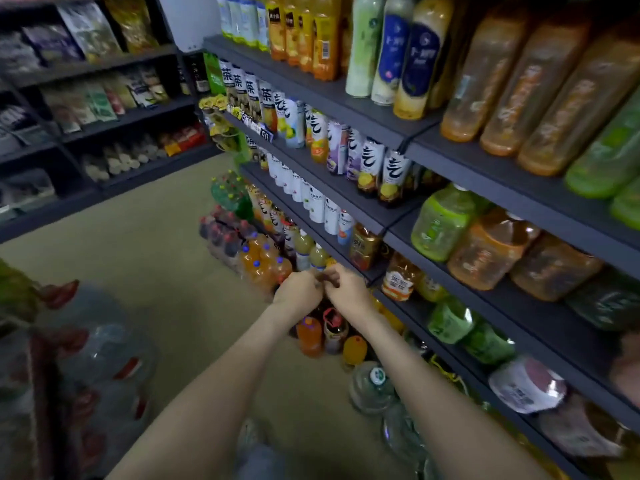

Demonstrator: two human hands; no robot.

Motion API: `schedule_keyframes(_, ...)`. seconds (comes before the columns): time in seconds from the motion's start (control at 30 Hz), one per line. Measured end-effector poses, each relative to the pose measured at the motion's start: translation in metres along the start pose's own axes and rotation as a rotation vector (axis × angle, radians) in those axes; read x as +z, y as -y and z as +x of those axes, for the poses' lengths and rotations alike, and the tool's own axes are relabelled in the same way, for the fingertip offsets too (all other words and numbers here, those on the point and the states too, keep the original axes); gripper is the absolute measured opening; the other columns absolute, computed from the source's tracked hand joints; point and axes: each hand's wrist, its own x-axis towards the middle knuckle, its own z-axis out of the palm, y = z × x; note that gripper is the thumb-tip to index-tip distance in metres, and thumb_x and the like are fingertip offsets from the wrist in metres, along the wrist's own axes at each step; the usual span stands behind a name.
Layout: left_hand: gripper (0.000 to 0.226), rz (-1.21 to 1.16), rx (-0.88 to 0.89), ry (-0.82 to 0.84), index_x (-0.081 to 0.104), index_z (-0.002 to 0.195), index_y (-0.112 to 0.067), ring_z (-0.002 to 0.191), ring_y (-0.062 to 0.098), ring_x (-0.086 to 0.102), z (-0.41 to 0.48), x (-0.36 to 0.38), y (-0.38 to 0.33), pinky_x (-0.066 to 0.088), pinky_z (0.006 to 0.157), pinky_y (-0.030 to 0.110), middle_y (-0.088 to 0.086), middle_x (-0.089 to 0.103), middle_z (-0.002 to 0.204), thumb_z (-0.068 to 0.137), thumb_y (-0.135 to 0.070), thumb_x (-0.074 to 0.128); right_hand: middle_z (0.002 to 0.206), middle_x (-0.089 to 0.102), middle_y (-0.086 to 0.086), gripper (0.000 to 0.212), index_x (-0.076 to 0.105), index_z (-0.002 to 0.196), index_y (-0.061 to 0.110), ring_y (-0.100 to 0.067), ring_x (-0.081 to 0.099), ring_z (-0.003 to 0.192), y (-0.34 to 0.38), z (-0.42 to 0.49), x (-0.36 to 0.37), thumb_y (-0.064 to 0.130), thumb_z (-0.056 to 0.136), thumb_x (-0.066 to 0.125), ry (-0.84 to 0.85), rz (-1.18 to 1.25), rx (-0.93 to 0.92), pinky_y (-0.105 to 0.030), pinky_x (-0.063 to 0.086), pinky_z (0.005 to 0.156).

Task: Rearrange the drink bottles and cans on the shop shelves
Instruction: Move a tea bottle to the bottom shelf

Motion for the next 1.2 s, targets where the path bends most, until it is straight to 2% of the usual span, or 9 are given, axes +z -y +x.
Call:
schedule_keyframes(0.17, 0.029, 0.076, 0.056, 0.074, 0.059, 0.116, -0.015, 0.102, 0.035, 0.058, 0.067, -0.053, 0.068, 0.046, 0.076, 0.035, 0.017, 0.064, 0.109, 0.092, -0.019, 0.044, 0.109, 0.066, -0.009, 0.02, 0.061, 0.111, 0.008, -0.024, 0.06, 0.104, 0.046, 0.07, 0.053, 0.012, 0.092, 0.053, -0.123, -0.013, 0.112, -0.026, 0.045, 0.081)
schedule_keyframes(0.27, 0.03, 0.093, 0.093, 0.102, 0.062, 0.114, -0.011, 0.101, 0.034, 0.059, 0.102, -0.082, 0.104, 0.044, 0.071, 0.032, 0.017, 0.065, 0.11, 0.092, -0.019, 0.043, 0.11, 0.066, -0.013, 0.022, 0.061, 0.112, 0.007, -0.028, 0.061, 0.106, 0.074, 0.106, 0.079, 0.013, 0.092, 0.054, -0.156, -0.013, 0.162, -0.033, 0.049, 0.088)
schedule_keyframes(0.43, 0.03, 0.11, 0.137, 0.161, 0.065, 0.108, -0.006, 0.101, 0.036, 0.06, 0.156, -0.104, 0.142, 0.047, 0.075, 0.034, 0.018, 0.066, 0.108, 0.091, -0.023, 0.046, 0.113, 0.065, -0.011, 0.024, 0.062, 0.112, 0.005, -0.024, 0.059, 0.107, 0.096, 0.152, 0.099, 0.005, 0.09, 0.054, -0.2, -0.01, 0.241, -0.022, 0.041, 0.083)
schedule_keyframes(0.53, 0.028, 0.105, 0.164, 0.217, 0.063, 0.104, -0.004, 0.1, 0.036, 0.059, 0.186, -0.106, 0.15, 0.043, 0.072, 0.032, 0.018, 0.066, 0.105, 0.091, -0.02, 0.044, 0.108, 0.064, -0.01, 0.022, 0.062, 0.107, 0.005, -0.02, 0.058, 0.099, 0.09, 0.178, 0.104, 0.0, 0.088, 0.053, -0.233, 0.01, 0.286, -0.016, 0.035, 0.073)
schedule_keyframes(0.67, 0.026, 0.098, 0.178, 0.257, 0.059, 0.107, -0.004, 0.101, 0.035, 0.058, 0.219, -0.106, 0.154, 0.046, 0.076, 0.035, 0.019, 0.064, 0.107, 0.092, -0.02, 0.045, 0.103, 0.065, -0.013, 0.015, 0.061, 0.101, 0.005, -0.028, 0.058, 0.099, 0.074, 0.21, 0.113, 0.005, 0.088, 0.051, -0.27, -0.001, 0.36, -0.03, 0.044, 0.079)
schedule_keyframes(0.83, 0.025, 0.14, 0.23, 0.298, 0.058, 0.111, -0.005, 0.105, 0.036, 0.058, 0.254, -0.098, 0.163, 0.047, 0.082, 0.038, 0.021, 0.063, 0.111, 0.095, -0.018, 0.045, 0.107, 0.064, -0.016, 0.018, 0.059, 0.106, 0.003, -0.03, 0.057, 0.104, 0.053, 0.232, 0.128, 0.008, 0.09, 0.052, -0.337, 0.068, 0.482, -0.025, 0.035, 0.072)
schedule_keyframes(0.93, 0.026, 0.203, 0.27, 0.367, 0.059, 0.113, -0.008, 0.108, 0.036, 0.057, 0.264, -0.08, 0.176, 0.047, 0.083, 0.037, 0.019, 0.062, 0.114, 0.096, -0.02, 0.043, 0.112, 0.063, -0.02, 0.024, 0.058, 0.112, -0.002, -0.034, 0.057, 0.107, 0.041, 0.225, 0.139, 0.005, 0.089, 0.055, -0.392, 0.105, 0.582, -0.034, 0.043, 0.082)
schedule_keyframes(1.07, 0.03, 0.259, 0.349, 0.485, 0.059, 0.119, -0.011, 0.113, 0.034, 0.055, 0.265, -0.055, 0.184, 0.045, 0.088, 0.036, 0.016, 0.061, 0.121, 0.095, -0.022, 0.046, 0.113, 0.063, -0.018, 0.024, 0.057, 0.113, 0.0, -0.033, 0.057, 0.106, 0.022, 0.201, 0.156, 0.007, 0.09, 0.055, -0.484, 0.116, 0.699, -0.029, 0.041, 0.077)
schedule_keyframes(1.2, 0.027, 0.268, 0.435, 0.563, 0.058, 0.116, -0.014, 0.11, 0.035, 0.055, 0.261, -0.028, 0.179, 0.042, 0.076, 0.034, 0.015, 0.062, 0.115, 0.096, -0.023, 0.044, 0.113, 0.063, -0.016, 0.03, 0.055, 0.117, 0.001, -0.031, 0.057, 0.105, 0.0, 0.18, 0.168, 0.009, 0.089, 0.058, -0.576, 0.158, 0.827, -0.034, 0.043, 0.081)
